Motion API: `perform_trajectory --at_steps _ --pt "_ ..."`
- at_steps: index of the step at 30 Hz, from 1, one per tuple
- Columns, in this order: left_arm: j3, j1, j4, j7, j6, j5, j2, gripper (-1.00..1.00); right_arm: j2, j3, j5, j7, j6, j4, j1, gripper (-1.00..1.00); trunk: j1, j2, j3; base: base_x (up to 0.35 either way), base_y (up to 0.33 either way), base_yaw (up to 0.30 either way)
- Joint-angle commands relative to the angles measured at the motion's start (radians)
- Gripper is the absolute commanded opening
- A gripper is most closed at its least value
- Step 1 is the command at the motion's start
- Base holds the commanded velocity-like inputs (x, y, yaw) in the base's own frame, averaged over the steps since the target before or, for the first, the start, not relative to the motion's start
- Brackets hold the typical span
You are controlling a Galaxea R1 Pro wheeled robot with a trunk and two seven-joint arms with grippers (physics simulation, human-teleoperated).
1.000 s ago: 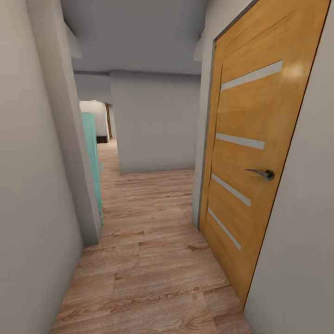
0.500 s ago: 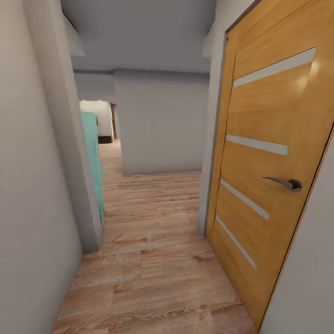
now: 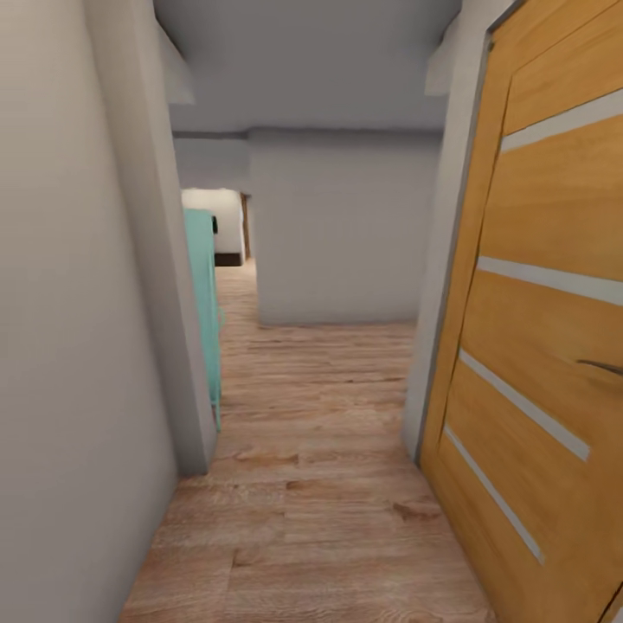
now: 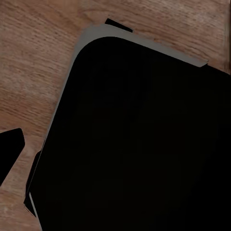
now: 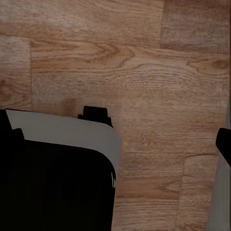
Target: Move the two storage containers from the living room to the garage. In the garage, place one container on the floor and stack the other container on top of it (either order is fine).
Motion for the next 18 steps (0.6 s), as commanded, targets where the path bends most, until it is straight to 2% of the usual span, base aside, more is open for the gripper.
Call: perform_trajectory --at_steps 1,18 --pt "0.003 0.000 0.000 0.000 -0.002 0.002 0.000 1.00 0.000 0.008 -0.008 -0.001 -0.006 0.003 -0.001 1.00 0.001 0.000 -0.001 0.319 0.000 0.042" --pt "0.004 0.000 0.000 0.000 -0.002 0.002 0.000 1.00 -0.001 0.009 -0.007 -0.002 -0.005 0.003 -0.001 1.00 0.001 0.000 -0.001 0.319 0.000 0.005"
